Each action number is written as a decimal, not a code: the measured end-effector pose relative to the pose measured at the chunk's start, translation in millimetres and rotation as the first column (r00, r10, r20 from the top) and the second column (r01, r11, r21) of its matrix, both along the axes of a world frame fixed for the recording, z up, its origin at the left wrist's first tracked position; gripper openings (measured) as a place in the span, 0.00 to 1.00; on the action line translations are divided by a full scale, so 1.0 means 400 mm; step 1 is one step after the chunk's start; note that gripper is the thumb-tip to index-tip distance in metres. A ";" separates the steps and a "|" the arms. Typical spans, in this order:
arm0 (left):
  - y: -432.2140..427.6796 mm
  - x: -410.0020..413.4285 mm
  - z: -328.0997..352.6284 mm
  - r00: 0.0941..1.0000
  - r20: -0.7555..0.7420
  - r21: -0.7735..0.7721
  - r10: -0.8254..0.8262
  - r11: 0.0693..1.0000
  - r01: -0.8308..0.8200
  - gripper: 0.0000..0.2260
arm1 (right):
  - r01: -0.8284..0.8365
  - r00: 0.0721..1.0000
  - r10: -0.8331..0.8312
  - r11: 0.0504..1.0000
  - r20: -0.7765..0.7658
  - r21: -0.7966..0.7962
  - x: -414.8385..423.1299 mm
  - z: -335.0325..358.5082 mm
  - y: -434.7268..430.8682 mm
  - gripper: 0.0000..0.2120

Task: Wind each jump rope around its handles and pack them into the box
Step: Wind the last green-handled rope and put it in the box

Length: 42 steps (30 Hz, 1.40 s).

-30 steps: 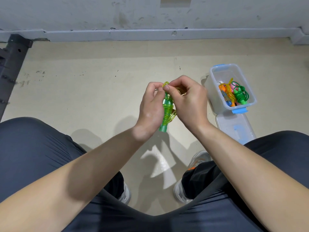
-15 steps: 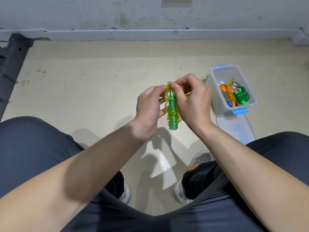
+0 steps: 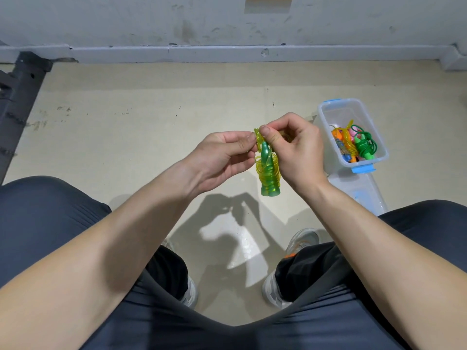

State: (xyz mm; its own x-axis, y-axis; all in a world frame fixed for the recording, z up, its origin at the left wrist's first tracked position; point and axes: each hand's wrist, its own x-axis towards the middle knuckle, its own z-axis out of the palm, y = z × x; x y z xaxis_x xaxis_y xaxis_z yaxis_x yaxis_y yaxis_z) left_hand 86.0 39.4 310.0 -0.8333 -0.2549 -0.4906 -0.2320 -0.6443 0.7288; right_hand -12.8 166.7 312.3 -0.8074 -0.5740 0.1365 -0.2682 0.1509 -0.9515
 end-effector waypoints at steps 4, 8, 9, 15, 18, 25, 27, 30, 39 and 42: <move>0.009 0.001 -0.011 1.000 -0.017 -0.047 -0.002 0.999 0.001 0.04 | 0.002 0.998 0.000 0.999 0.066 -0.038 0.007 -0.005 0.001 0.09; 0.019 0.003 -0.018 1.000 -0.016 -0.096 0.025 0.995 -0.027 0.05 | 0.019 0.995 -0.014 0.999 0.102 -0.040 0.013 -0.014 -0.003 0.08; 0.021 0.003 -0.019 0.999 -0.017 -0.101 0.034 0.994 -0.036 0.06 | 0.023 0.995 -0.019 0.999 0.100 -0.035 0.014 -0.015 -0.004 0.08; 0.024 -0.001 -0.008 0.999 -0.025 -0.088 -0.023 0.996 0.021 0.07 | 0.017 1.000 -0.018 0.999 0.016 0.037 0.004 -0.016 -0.007 0.10; 0.030 -0.010 0.001 1.000 -0.024 -0.109 -0.012 0.994 0.009 0.07 | -0.005 0.996 0.002 0.999 0.089 0.034 -0.001 -0.017 -0.011 0.08; 0.036 -0.019 0.008 1.000 0.025 -0.317 -0.017 0.948 0.024 0.13 | -0.151 0.973 0.132 0.985 0.189 0.087 -0.003 -0.025 -0.008 0.18; 0.028 -0.018 0.011 0.999 0.042 -0.350 -0.026 0.936 0.039 0.12 | -0.203 0.970 0.184 0.972 0.156 0.117 -0.015 -0.024 -0.005 0.13; 0.015 -0.017 0.016 0.997 0.067 -0.400 -0.035 0.914 0.059 0.13 | -0.250 0.968 0.246 0.946 0.049 0.207 -0.026 -0.028 -0.004 0.06; 0.002 -0.012 0.021 0.983 0.147 -0.519 -0.113 0.837 0.174 0.09 | -0.365 0.918 0.396 0.828 0.016 0.425 -0.019 -0.035 0.014 0.08; -0.011 -0.010 0.014 0.973 0.219 -0.689 -0.066 0.696 0.202 0.07 | -0.362 0.927 0.369 0.826 0.071 0.433 -0.022 -0.036 0.016 0.13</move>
State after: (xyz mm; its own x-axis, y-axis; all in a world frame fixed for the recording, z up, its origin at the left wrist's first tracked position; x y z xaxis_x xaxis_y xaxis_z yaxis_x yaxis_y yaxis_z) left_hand 82.2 35.0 315.5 -0.8103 -0.4730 -0.3460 -0.4341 0.0877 0.8966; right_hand -21.7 173.1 298.1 -0.5270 -0.8298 -0.1833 -0.3989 0.4320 -0.8088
